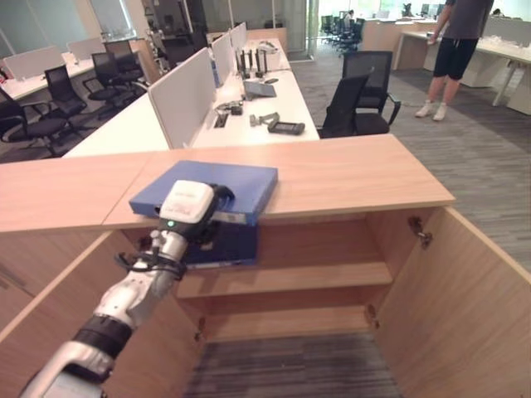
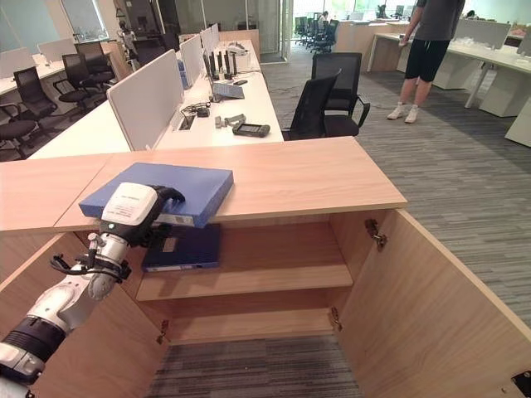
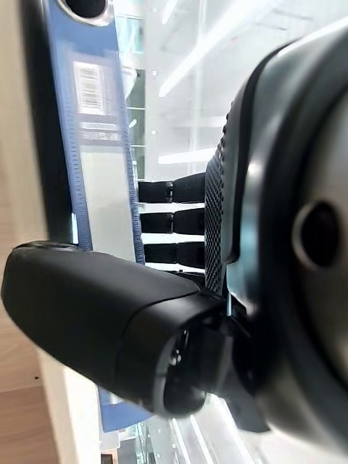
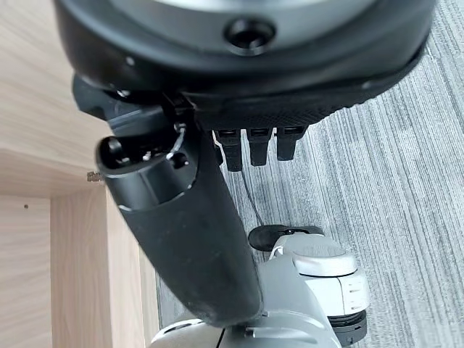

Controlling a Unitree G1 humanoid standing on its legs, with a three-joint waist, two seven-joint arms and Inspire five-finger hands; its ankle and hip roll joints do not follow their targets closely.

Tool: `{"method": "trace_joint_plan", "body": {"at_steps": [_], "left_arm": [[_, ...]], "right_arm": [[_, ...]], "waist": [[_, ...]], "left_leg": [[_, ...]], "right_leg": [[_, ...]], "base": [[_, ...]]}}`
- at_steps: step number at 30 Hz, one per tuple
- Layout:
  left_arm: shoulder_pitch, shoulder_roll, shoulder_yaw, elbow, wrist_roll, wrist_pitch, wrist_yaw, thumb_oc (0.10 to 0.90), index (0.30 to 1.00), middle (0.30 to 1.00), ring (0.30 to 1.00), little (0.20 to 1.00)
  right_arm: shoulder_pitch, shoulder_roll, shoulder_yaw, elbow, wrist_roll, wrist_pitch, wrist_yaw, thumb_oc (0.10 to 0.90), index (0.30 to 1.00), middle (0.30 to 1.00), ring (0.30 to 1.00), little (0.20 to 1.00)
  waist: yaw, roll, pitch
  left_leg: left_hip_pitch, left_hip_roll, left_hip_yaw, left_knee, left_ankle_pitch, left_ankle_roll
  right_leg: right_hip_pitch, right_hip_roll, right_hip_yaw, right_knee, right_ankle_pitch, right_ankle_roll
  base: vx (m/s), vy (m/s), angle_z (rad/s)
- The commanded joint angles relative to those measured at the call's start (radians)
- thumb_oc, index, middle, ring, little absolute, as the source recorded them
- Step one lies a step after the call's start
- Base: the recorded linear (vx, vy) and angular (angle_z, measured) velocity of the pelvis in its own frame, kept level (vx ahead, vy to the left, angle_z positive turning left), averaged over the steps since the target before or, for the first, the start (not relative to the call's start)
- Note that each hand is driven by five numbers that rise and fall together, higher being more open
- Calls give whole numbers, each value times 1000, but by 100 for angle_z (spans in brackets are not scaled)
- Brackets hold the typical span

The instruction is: Put the empty folder in the office cabinet

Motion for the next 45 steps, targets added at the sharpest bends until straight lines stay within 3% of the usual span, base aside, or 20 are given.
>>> {"method": "trace_joint_plan", "body": {"at_steps": [1,12,24,25,37,42,44,45], "left_arm": [[-176,65,30,44,-19,12,10,400,300,300,300,300],[-160,64,80,2,-50,12,20,400,300,300,300,300],[-163,101,253,-226,-154,-18,66,400,300,300,300,300],[-160,107,303,-284,-195,-34,72,400,300,300,300,300],[-73,90,515,-509,-473,-130,54,400,300,300,300,300],[-60,100,564,-568,-701,-204,-8,400,300,300,300,300],[-51,118,580,-578,-867,-240,-75,400,300,300,300,300],[-50,119,583,-577,-872,-241,-78,400,300,300,300,300]], "right_arm": [[-73,-29,-24,41,48,-25,-2,800,900,900,900,900],[-79,-20,-36,45,78,-22,-1,800,900,900,900,900],[-96,-8,-32,49,74,-11,13,800,900,900,900,900],[-101,-6,-28,49,74,-9,17,800,900,900,900,900],[-117,-6,-7,38,51,1,45,800,900,900,900,900],[-124,-17,2,27,45,6,59,800,900,900,900,900],[-128,-26,6,21,43,9,71,800,900,900,900,900],[-128,-26,7,20,43,10,71,800,900,900,900,900]], "waist": [[-9,12,17],[-3,10,16],[22,7,11],[29,7,10],[56,9,8],[67,8,8],[73,11,6],[72,10,6]], "left_leg": [[66,-20,-10,-1,-114,-16],[61,-24,-15,-1,-103,-14],[53,-26,-32,-1,-98,-13],[51,-26,-36,-1,-96,-14],[40,-27,-32,-1,-86,-15],[33,-28,-31,-1,-81,-15],[30,-27,-36,-1,-77,-16],[30,-27,-36,-1,-77,-16]], "right_leg": [[47,-8,-8,30,-104,62],[44,-9,-9,35,-98,57],[42,-13,-19,41,-99,55],[41,-15,-20,41,-99,54],[35,-15,-32,27,-83,53],[36,-14,-40,23,-80,53],[40,-15,-46,23,-82,53],[40,-15,-47,23,-82,53]], "base": [[44,12,-9],[-9,5,-1],[-23,-3,3],[-35,-8,5],[-32,-6,2],[-28,-9,1],[-19,-7,1],[0,0,0]]}}
